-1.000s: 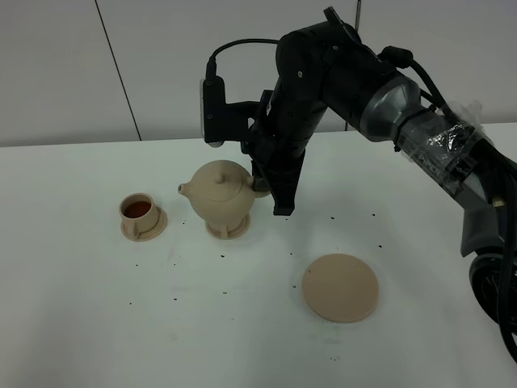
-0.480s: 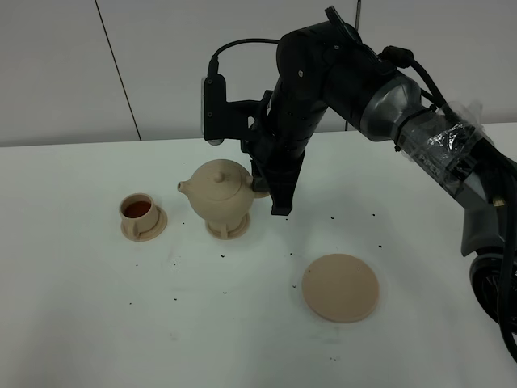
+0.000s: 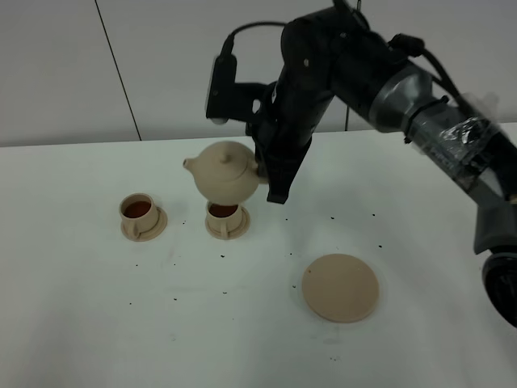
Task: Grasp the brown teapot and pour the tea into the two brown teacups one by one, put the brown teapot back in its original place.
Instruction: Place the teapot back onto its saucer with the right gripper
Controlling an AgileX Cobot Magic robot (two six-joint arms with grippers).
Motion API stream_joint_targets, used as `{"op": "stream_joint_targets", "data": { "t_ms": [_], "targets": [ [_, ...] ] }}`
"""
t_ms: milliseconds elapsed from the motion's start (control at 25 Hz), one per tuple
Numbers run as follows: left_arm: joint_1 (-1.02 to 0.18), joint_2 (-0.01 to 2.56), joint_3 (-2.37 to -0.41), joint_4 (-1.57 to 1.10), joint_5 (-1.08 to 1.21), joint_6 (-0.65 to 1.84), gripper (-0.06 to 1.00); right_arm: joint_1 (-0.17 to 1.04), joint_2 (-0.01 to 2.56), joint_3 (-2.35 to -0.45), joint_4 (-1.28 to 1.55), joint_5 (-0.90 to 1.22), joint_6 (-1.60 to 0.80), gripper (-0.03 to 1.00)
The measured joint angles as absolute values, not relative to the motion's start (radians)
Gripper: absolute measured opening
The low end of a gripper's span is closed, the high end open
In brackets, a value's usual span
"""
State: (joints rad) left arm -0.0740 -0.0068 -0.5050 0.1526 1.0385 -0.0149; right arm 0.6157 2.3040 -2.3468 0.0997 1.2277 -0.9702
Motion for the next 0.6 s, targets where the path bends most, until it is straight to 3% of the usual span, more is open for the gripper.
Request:
{"op": "stream_joint_targets", "data": {
  "t_ms": [600],
  "targets": [
    [-0.074,-0.007,-0.505,0.153,1.039,-0.015,0.24,0.584,2.104,-1.933,0.018,1.229,-0.833,0.1]
  ]
}}
